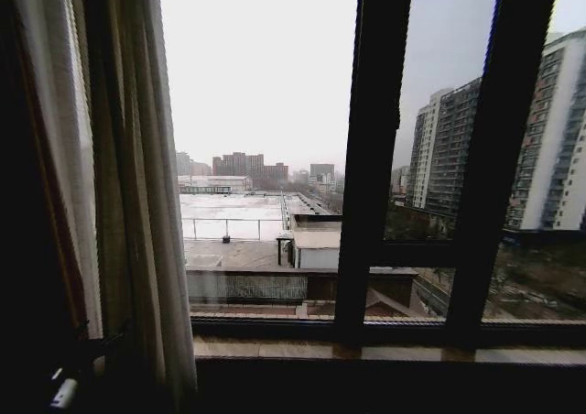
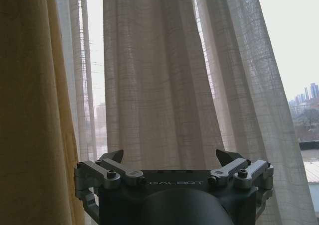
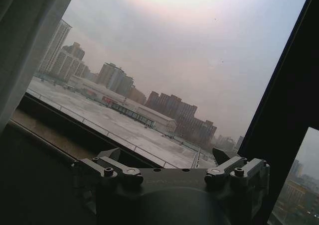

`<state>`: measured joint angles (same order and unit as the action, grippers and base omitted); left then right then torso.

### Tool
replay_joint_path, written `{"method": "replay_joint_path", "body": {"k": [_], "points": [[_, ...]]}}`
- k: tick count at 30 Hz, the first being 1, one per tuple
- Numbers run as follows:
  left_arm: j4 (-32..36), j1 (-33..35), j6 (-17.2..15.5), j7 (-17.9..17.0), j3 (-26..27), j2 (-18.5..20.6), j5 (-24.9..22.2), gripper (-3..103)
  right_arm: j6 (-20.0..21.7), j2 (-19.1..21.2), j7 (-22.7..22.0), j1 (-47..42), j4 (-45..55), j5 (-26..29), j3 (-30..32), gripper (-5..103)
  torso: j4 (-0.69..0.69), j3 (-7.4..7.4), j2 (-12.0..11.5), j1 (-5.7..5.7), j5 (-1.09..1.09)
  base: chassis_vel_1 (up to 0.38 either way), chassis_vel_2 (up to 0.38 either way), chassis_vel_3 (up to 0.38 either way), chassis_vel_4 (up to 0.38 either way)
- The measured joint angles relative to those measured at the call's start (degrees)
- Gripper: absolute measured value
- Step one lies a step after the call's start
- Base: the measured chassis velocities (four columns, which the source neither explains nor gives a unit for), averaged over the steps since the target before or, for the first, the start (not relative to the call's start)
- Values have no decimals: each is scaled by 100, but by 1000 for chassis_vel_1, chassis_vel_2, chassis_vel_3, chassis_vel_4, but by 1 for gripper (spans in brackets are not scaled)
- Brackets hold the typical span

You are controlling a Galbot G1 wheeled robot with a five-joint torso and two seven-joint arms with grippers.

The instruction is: Open the curtains by pulling them apart, changing their state from closed to fully open.

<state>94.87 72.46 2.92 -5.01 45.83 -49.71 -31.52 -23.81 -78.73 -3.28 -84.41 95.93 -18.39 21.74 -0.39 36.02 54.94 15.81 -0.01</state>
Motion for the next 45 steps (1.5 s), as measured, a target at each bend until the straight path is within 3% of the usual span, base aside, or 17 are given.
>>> {"method": "replay_joint_path", "body": {"k": [31, 36, 38, 45], "points": [[256, 416, 9, 240, 321, -93, -35, 100, -57, 1, -71, -68, 63, 22, -126, 100, 2, 0, -1, 1, 1, -53, 62, 53, -58], [557, 433, -158, 288, -2, -102, -279, 100, -57, 0, -72, -60, 19, 12, -165, 100, 1, 0, -1, 0, 1, -19, 37, 26, -29], [677, 277, -242, 265, -398, -176, -340, 100, -57, 0, -72, -82, 7, 11, -177, 100, -2, 0, -1, 1, 1, -12, 14, 14, -26], [392, -96, -328, 155, -823, -242, -464, 100, -62, 1, -71, -133, 20, 10, -122, 100, 0, 0, -1, 1, 0, 0, 0, 0, 0]]}}
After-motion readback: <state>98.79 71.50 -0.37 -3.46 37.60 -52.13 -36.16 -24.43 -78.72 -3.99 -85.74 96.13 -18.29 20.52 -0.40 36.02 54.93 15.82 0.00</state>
